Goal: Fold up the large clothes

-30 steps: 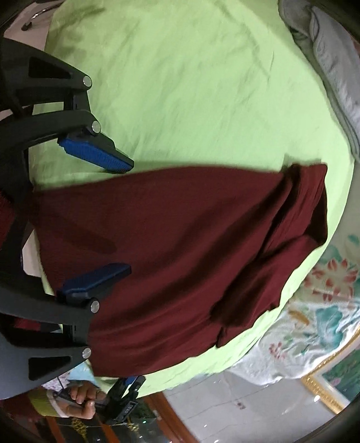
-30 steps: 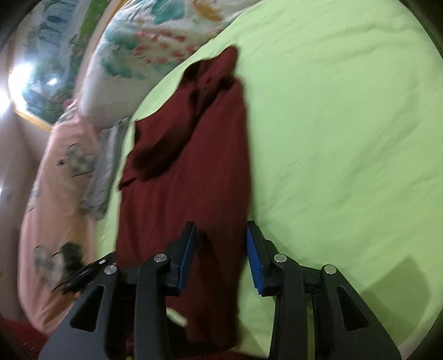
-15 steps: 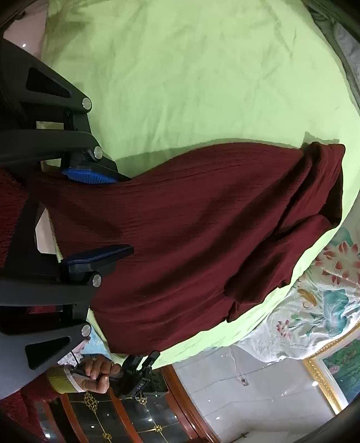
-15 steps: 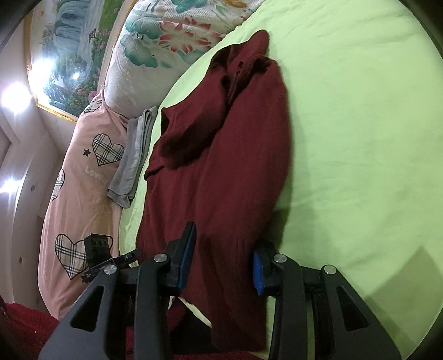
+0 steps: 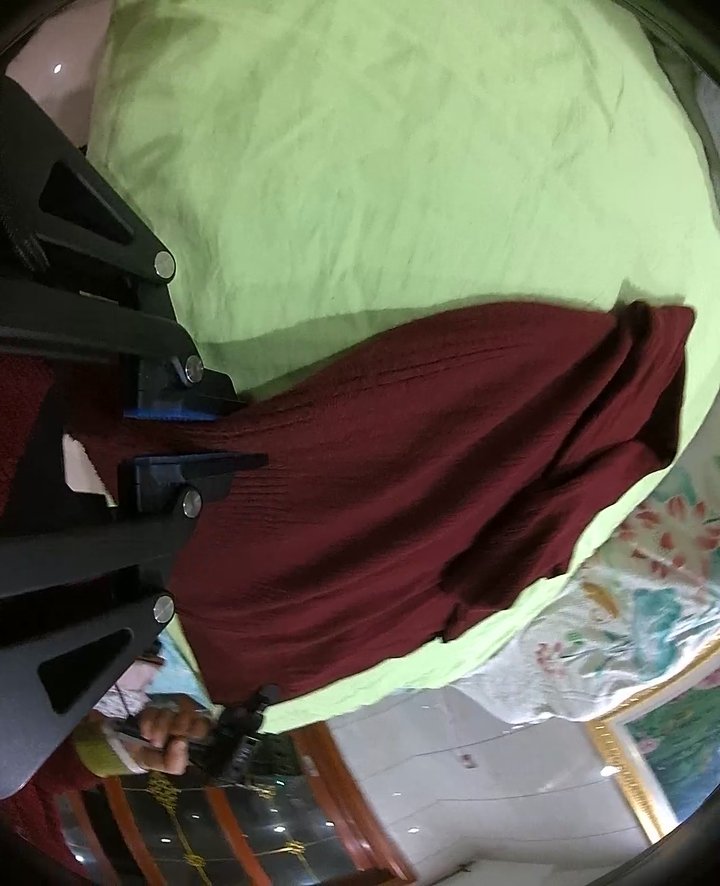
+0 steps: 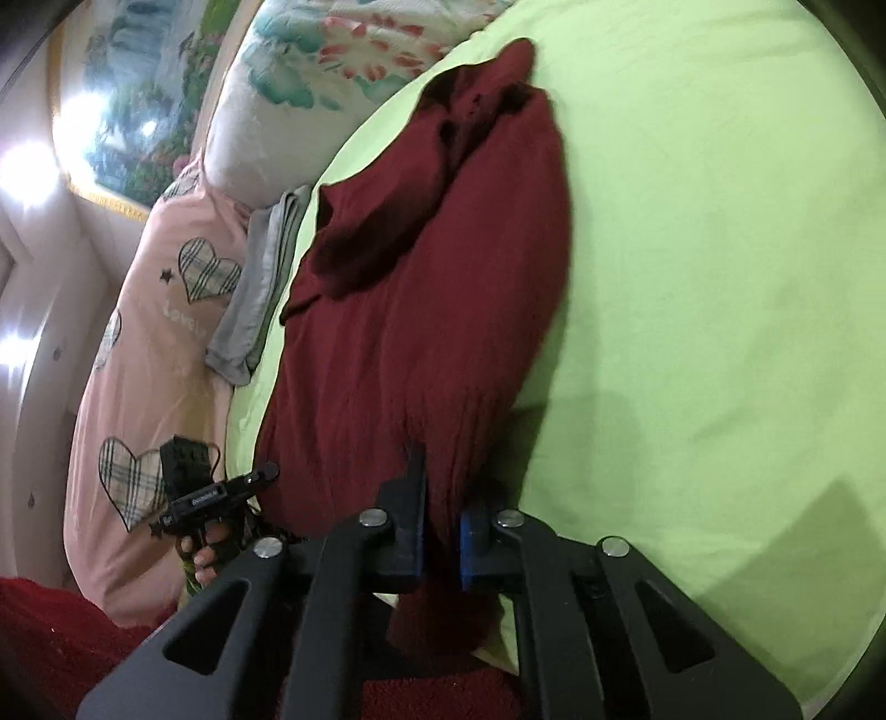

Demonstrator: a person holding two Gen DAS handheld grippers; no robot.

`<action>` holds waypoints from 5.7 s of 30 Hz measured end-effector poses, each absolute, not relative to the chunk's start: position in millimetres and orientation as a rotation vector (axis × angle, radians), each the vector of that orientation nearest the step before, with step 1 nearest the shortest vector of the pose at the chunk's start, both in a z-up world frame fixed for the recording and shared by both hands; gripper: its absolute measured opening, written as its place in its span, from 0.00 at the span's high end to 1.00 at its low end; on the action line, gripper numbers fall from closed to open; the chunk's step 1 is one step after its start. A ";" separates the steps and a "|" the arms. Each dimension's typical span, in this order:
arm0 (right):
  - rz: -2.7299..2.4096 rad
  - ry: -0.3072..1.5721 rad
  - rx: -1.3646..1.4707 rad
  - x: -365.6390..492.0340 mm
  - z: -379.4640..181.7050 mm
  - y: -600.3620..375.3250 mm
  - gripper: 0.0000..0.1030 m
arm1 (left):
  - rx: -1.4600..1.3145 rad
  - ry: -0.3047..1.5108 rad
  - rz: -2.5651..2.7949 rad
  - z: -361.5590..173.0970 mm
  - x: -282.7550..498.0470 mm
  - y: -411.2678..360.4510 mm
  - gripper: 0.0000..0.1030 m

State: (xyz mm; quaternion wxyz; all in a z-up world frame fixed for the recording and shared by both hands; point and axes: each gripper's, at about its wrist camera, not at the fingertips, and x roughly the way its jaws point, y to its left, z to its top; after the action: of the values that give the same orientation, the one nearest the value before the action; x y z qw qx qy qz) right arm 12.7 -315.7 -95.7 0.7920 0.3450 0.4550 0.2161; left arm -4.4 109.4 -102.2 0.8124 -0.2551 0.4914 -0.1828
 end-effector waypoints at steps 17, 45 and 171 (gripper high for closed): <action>0.584 0.687 0.821 120.5 -2.0 -324.2 0.92 | -0.555 0.678 -0.350 30.3 96.5 127.2 0.94; 0.235 0.720 0.757 272.8 -31.2 -341.1 0.59 | -0.521 0.796 -0.098 -31.9 260.8 140.9 0.71; 0.297 0.753 1.090 255.1 -81.5 -344.7 0.79 | -0.323 0.846 -0.576 -31.8 305.4 -138.5 0.89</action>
State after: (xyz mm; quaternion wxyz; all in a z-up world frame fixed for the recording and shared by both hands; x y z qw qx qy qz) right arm 255.1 -344.7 -81.5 0.7781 0.5042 0.3483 0.1375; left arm 305.4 -138.5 -31.8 0.8595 -0.1539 0.4028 -0.2744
